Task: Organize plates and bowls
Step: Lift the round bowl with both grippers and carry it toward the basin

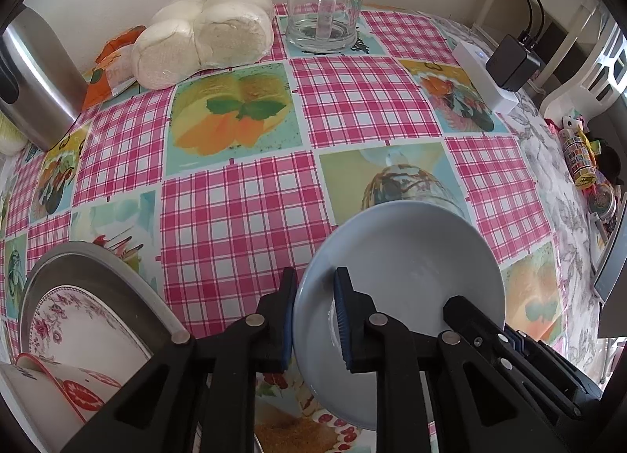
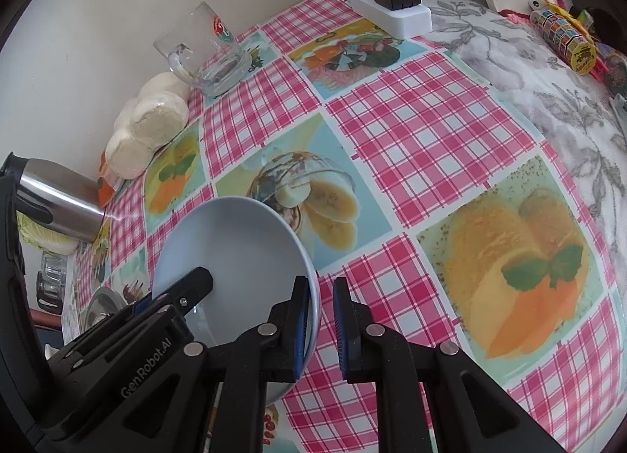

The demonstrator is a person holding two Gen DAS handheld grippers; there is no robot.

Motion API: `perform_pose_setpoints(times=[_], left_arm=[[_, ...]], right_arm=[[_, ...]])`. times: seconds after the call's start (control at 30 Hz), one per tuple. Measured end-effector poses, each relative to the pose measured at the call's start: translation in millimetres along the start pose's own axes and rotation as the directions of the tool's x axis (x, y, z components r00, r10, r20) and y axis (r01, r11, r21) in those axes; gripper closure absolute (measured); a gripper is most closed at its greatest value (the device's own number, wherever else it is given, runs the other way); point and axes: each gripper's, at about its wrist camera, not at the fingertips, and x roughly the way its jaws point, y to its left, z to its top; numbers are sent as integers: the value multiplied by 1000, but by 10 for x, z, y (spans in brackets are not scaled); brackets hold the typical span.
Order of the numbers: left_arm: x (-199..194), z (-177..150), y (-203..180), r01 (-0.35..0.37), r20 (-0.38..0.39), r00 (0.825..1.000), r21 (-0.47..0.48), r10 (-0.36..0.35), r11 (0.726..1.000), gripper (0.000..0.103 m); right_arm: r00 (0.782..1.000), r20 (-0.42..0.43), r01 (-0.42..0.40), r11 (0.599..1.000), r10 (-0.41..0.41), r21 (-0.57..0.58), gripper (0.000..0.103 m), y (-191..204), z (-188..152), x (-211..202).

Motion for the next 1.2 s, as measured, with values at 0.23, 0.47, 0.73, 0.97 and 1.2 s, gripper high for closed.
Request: perform_pose_setpoints(times=[0.23, 0.47, 0.73, 0.97, 1.2], left_arm=[[-11, -11, 32, 18, -7, 1000, -20, -18, 1000, 86], [-71, -3, 14, 26, -2, 1000, -23, -27, 999, 87], [-364, 38, -16, 57, 66, 996, -21, -56, 998, 87], [-825, 74, 44, 103, 171, 981, -35, -96, 994, 87], [-1333, 3, 150, 126, 288, 952, -47, -107, 991, 87]], right_arm=[[999, -19, -28, 1000, 28, 10, 90, 2, -26, 13], [999, -20, -26, 1000, 26, 15, 90, 3, -19, -16], [999, 37, -39, 999, 39, 6, 90, 21, 18, -260], [986, 150, -73, 997, 75, -21, 90, 171, 72, -731], [961, 246, -106, 991, 123, -85, 90, 404, 63, -1196]])
